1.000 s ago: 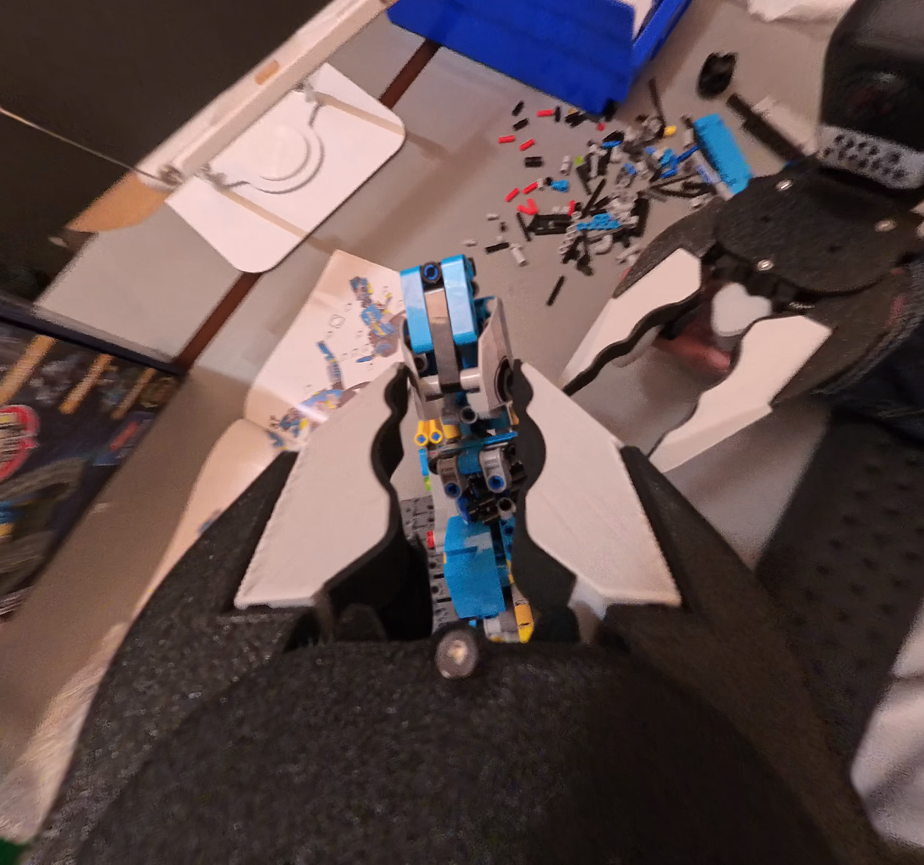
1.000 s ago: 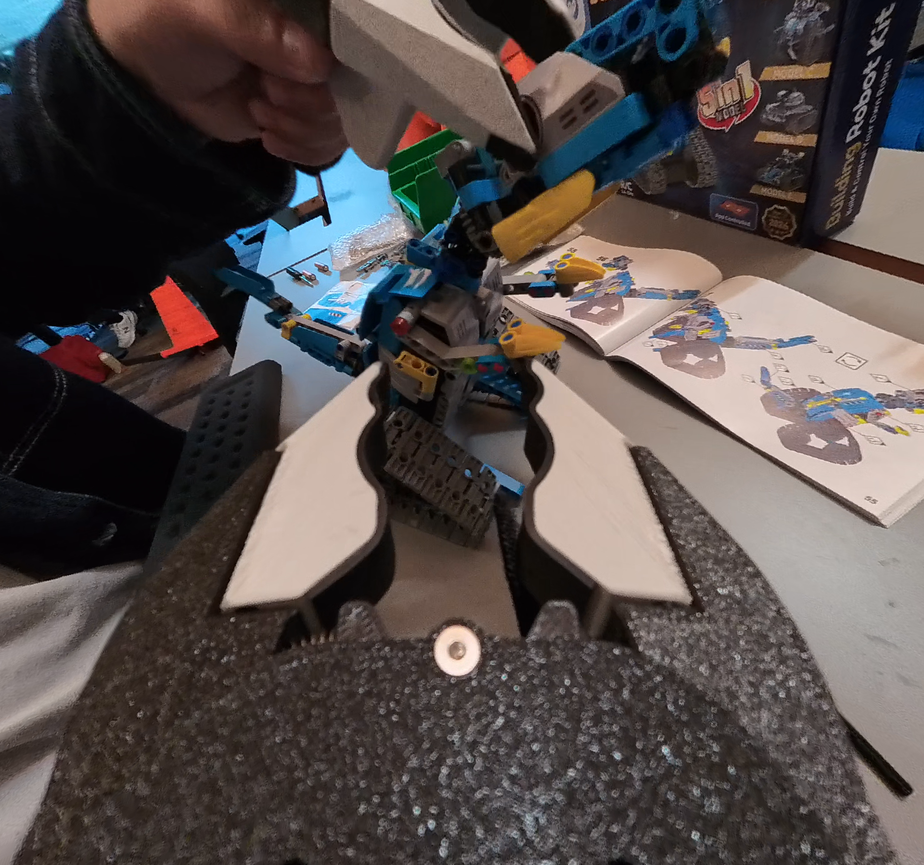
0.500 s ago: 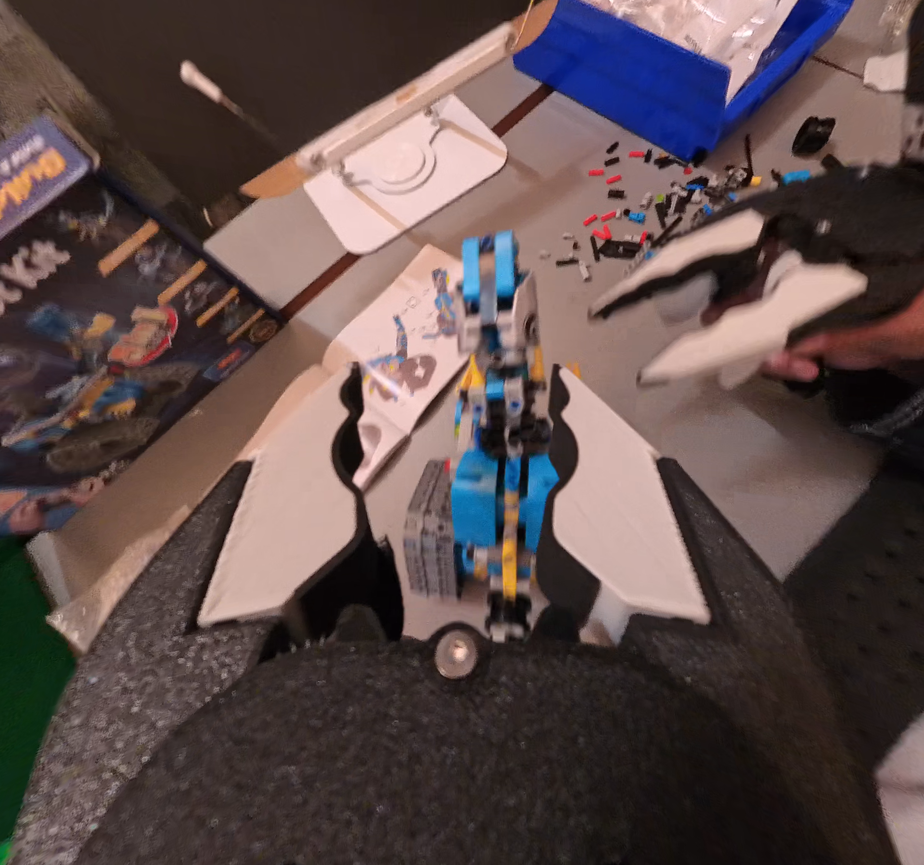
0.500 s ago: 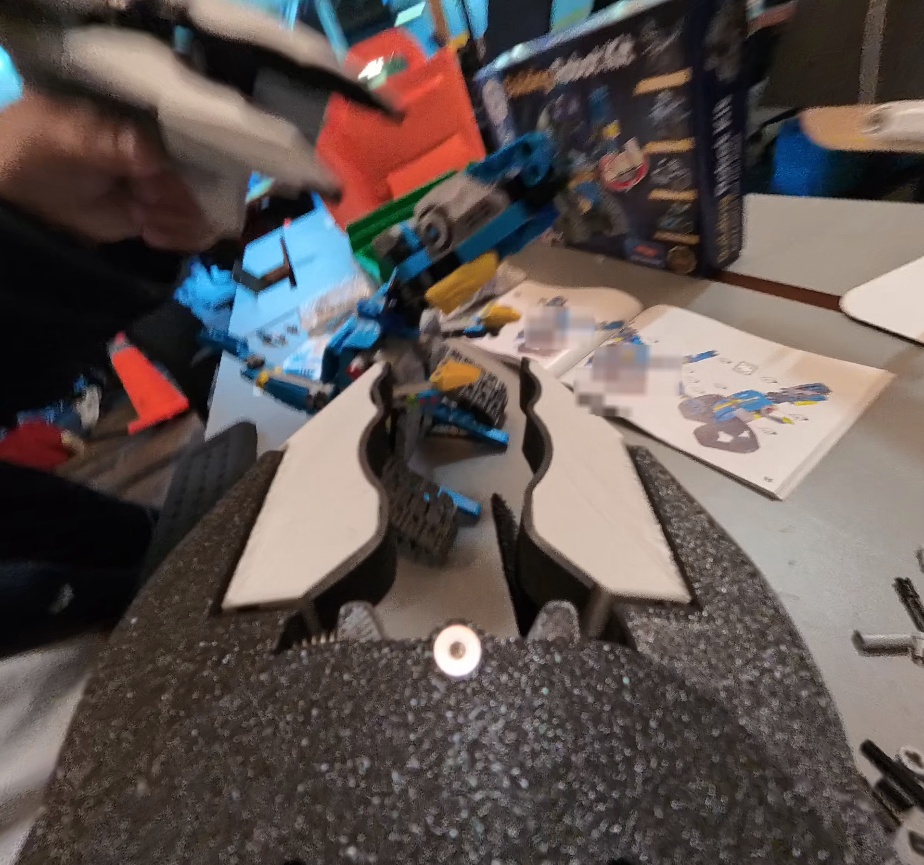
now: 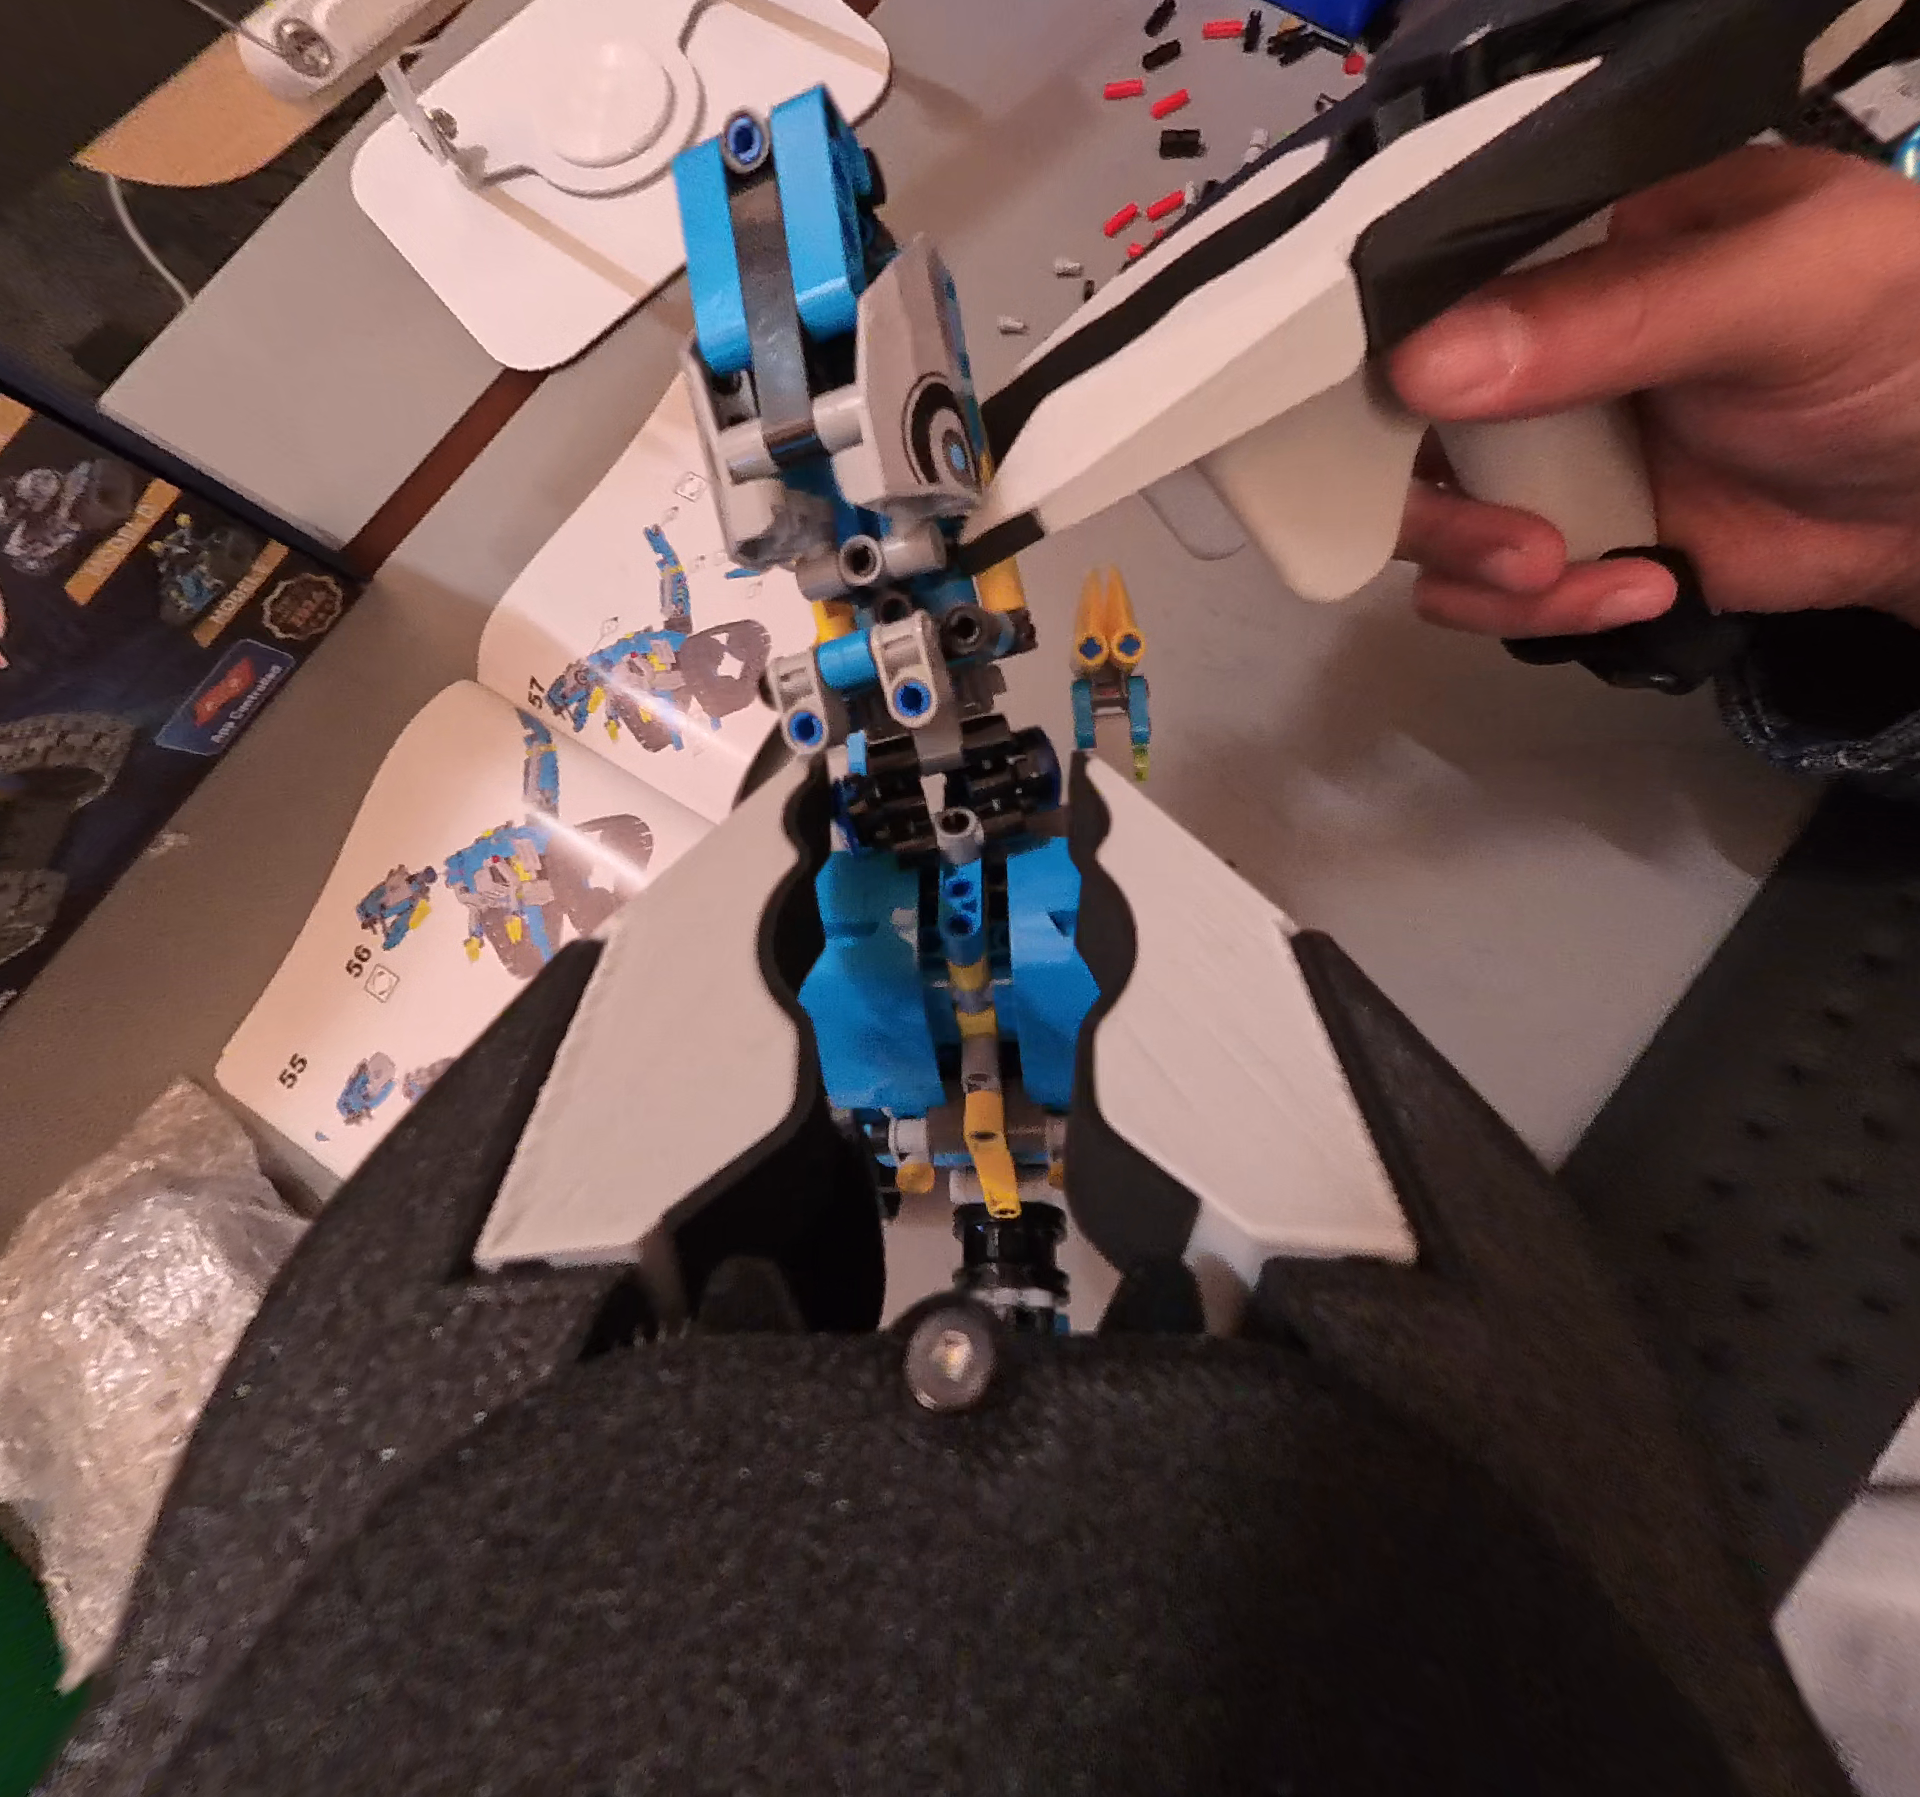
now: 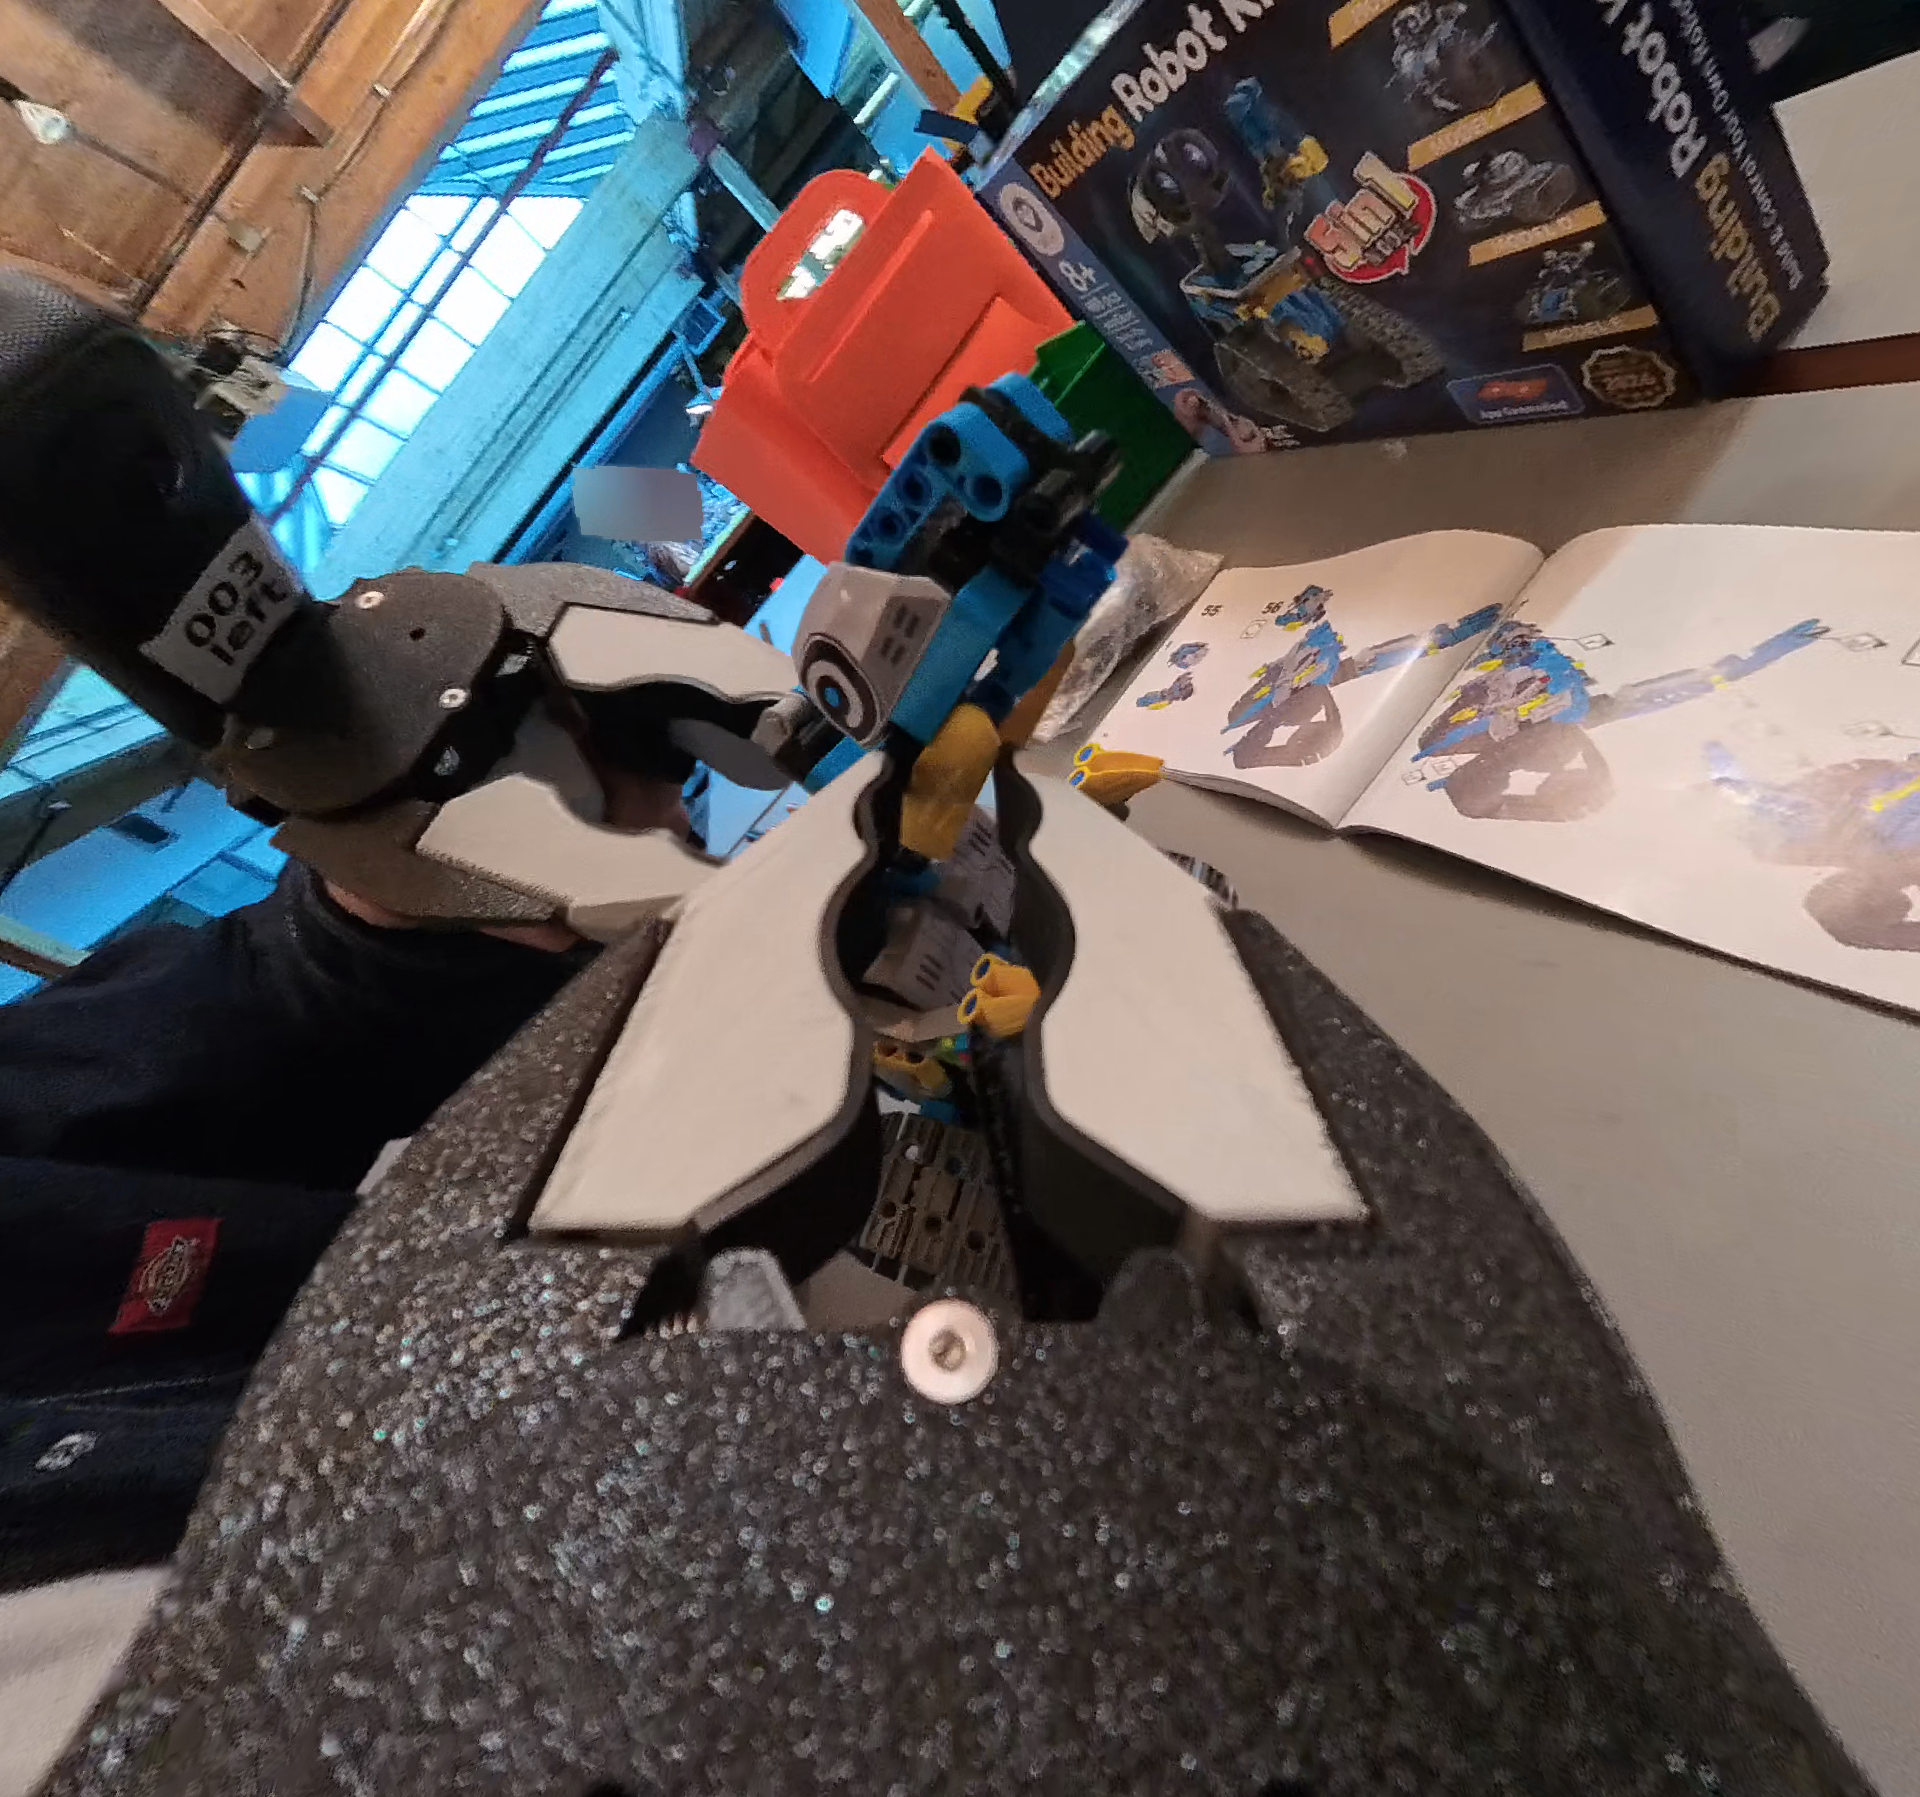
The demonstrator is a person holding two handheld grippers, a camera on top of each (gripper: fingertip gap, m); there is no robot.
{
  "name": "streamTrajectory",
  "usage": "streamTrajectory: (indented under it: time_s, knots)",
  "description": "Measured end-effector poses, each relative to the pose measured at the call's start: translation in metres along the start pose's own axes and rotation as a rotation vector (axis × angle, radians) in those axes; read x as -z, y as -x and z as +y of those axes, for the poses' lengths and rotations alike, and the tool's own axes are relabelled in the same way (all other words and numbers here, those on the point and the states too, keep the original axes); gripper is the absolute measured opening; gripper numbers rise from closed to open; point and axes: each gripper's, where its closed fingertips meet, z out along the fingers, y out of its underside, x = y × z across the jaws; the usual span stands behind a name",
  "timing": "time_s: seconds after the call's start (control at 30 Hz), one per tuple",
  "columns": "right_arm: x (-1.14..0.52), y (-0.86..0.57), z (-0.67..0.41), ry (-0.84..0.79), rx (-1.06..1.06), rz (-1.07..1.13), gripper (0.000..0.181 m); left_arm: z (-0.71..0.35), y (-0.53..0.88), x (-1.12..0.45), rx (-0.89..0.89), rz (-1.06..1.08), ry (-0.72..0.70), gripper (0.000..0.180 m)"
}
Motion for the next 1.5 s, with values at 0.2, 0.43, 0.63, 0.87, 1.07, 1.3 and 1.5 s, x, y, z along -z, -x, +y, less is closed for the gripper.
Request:
streamTrajectory:
  time_s: [0.2, 0.43, 0.63, 0.87, 1.07, 1.3, 1.5]
  knots:
    - [0.004, 0.003, 0.001, -0.025, -0.004, -0.201, 0.013, -0.002, -0.003, 0.000, 0.033, 0.107, -0.038, 0.042]
    - [0.004, 0.002, 0.004, -0.012, -0.020, -0.368, 0.012, -0.001, -0.006, 0.001, 0.037, 0.257, -0.062, 0.041]
    - [0.006, 0.003, 0.006, -0.005, 0.031, -0.316, 0.013, 0.000, -0.008, 0.003, 0.057, 0.338, -0.068, 0.041]
    - [0.037, -0.006, 0.002, -0.074, 0.149, -0.132, 0.033, -0.002, 0.010, 0.047, 0.083, 0.204, -0.194, 0.056]
    - [0.066, -0.088, -0.014, -0.134, 0.274, 0.406, 0.040, 0.027, 0.079, 0.099, 0.127, -0.173, -0.304, 0.052]
    - [0.044, -0.133, 0.025, 0.060, 0.354, 0.610, 0.048, 0.091, 0.133, 0.053, 0.340, -0.059, -0.325, 0.055]
    - [0.040, -0.149, 0.029, 0.069, 0.362, 0.643, 0.048, 0.099, 0.133, 0.006, 0.318, 0.062, -0.383, 0.054]
